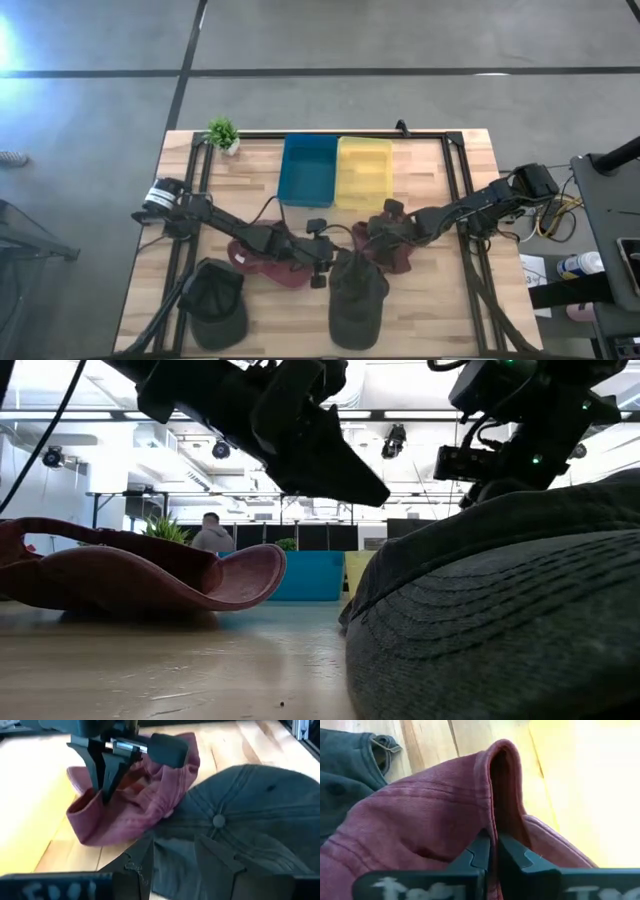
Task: Pick & Place hat
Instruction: Put the bottom red cap into the blue bin
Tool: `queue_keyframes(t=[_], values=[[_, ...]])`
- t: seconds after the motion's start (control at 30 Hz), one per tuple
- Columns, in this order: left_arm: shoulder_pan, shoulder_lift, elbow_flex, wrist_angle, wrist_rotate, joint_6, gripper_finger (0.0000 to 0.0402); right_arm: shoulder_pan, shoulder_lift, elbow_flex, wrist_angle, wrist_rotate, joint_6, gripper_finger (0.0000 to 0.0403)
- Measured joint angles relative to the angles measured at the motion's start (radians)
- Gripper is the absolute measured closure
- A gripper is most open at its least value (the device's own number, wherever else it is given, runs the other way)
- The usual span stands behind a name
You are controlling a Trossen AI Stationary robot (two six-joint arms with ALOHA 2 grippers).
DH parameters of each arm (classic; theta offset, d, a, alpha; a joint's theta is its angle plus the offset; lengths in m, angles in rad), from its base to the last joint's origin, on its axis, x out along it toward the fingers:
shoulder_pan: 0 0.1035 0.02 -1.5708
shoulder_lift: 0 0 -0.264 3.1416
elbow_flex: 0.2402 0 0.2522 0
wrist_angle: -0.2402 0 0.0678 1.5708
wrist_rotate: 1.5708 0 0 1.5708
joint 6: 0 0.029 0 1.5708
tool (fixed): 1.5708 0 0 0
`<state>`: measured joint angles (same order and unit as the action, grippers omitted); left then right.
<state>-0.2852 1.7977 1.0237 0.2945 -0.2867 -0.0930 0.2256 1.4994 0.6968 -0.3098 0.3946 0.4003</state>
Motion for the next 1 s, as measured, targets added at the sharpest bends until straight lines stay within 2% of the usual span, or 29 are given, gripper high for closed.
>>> queue_keyframes(t=[0.2,0.33,0.43,0.57,0.9,1.0], values=[[0.004,0.027,0.004,0.112,0.1,0.083,0.0264,-0.001,-0.015,0.0,-0.056,0.04,-0.023,0.0381],[0.005,0.127,0.054,0.151,0.135,0.248,0.0264,-0.008,-0.018,0.007,-0.018,0.015,-0.032,0.0381],[0.006,0.204,0.124,0.152,0.045,0.348,0.0264,-0.009,-0.018,0.008,-0.023,-0.009,-0.005,0.0381],[0.014,0.285,0.202,0.14,-0.106,0.363,0.0264,-0.008,-0.018,0.007,-0.03,-0.02,0.007,0.0381],[0.018,0.414,0.303,0.116,-0.1,0.4,0.0264,-0.008,-0.018,0.007,-0.022,-0.061,0.039,0.0381],[0.024,0.425,0.315,0.121,-0.154,0.413,0.0264,-0.008,-0.018,0.006,-0.011,-0.063,0.039,0.0381]])
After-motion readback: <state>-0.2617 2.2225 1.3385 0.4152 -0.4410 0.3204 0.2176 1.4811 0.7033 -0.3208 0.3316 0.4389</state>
